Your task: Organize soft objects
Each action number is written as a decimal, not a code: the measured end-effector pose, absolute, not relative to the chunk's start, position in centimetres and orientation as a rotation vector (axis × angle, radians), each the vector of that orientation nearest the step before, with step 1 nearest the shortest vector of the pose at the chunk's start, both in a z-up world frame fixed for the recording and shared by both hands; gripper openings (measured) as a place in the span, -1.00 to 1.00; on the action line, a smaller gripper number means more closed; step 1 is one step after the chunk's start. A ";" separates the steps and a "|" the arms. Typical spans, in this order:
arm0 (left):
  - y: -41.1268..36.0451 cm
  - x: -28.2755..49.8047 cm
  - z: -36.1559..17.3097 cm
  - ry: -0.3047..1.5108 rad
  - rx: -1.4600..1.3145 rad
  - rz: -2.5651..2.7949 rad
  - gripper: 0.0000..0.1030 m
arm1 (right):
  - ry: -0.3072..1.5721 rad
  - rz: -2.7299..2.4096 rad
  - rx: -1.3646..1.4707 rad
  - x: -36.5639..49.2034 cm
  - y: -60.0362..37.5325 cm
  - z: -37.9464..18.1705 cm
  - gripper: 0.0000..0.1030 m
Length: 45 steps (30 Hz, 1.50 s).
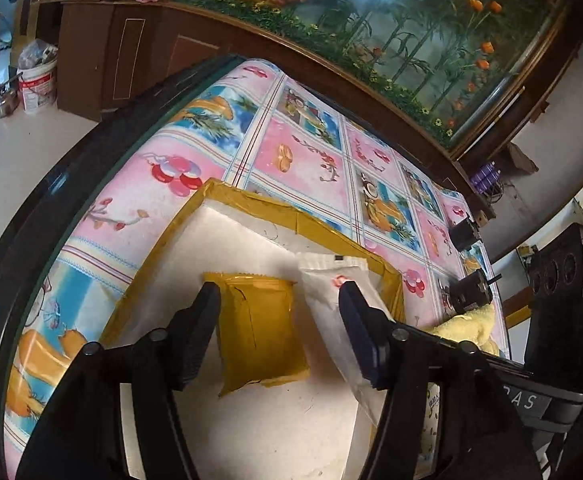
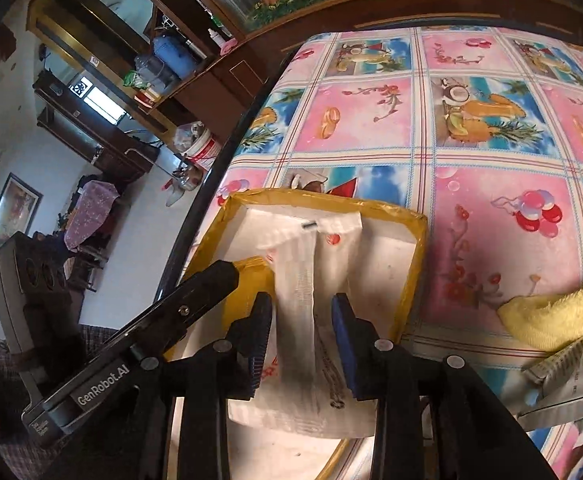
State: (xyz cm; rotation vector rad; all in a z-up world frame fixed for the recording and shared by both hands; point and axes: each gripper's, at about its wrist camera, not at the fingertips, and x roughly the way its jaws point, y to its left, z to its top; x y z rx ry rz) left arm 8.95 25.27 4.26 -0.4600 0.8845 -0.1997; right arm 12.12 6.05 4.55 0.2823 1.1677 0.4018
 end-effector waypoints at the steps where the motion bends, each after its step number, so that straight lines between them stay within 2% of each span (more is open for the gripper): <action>1: 25.5 8.7 4.0 0.881 -0.469 -0.194 0.26 | 1.152 0.400 0.273 11.9 5.8 4.8 -0.24; 4: 26.3 7.2 3.2 0.868 -0.502 -0.161 0.27 | 1.106 0.404 0.257 10.4 4.4 6.5 -0.08; 8: 26.5 5.0 3.0 0.851 -0.512 -0.141 0.27 | 1.037 0.400 0.213 7.3 1.4 8.9 -0.01; 10: 27.0 4.0 2.6 0.849 -0.546 -0.142 0.27 | 1.004 0.387 0.203 5.6 -0.5 9.6 0.16; 14: 28.3 3.5 2.3 0.857 -0.613 -0.149 0.27 | 0.965 0.354 0.203 2.1 -4.9 10.2 0.18; 18: 26.5 1.3 6.2 0.778 -0.528 -0.177 0.27 | 0.914 0.300 0.224 -1.3 -9.4 11.1 0.22; 20: 24.1 -0.5 8.2 0.754 -0.466 -0.223 0.48 | 0.895 0.274 0.236 -2.5 -11.1 11.2 0.30; 21: 22.7 -1.3 8.8 0.747 -0.435 -0.243 0.50 | 0.892 0.270 0.244 -3.0 -11.8 11.1 0.32; 24: 18.1 -3.8 9.3 0.770 -0.322 -0.324 0.51 | 0.916 0.279 0.259 -3.8 -12.8 10.2 0.32; 29: 12.1 -7.1 7.1 0.856 -0.145 -0.385 0.51 | 1.023 0.370 0.228 -3.7 -11.1 7.9 0.32; 42: 10.8 -10.7 5.3 0.927 -0.068 -0.451 0.51 | 1.241 0.425 0.059 3.4 -3.5 2.2 0.34; 44: 10.6 -10.4 5.0 0.935 -0.066 -0.448 0.51 | 1.231 0.416 0.034 3.7 -3.2 2.0 0.23; 45: 10.4 -10.2 4.9 0.938 -0.064 -0.450 0.51 | 1.238 0.404 0.025 3.6 -3.4 2.0 0.05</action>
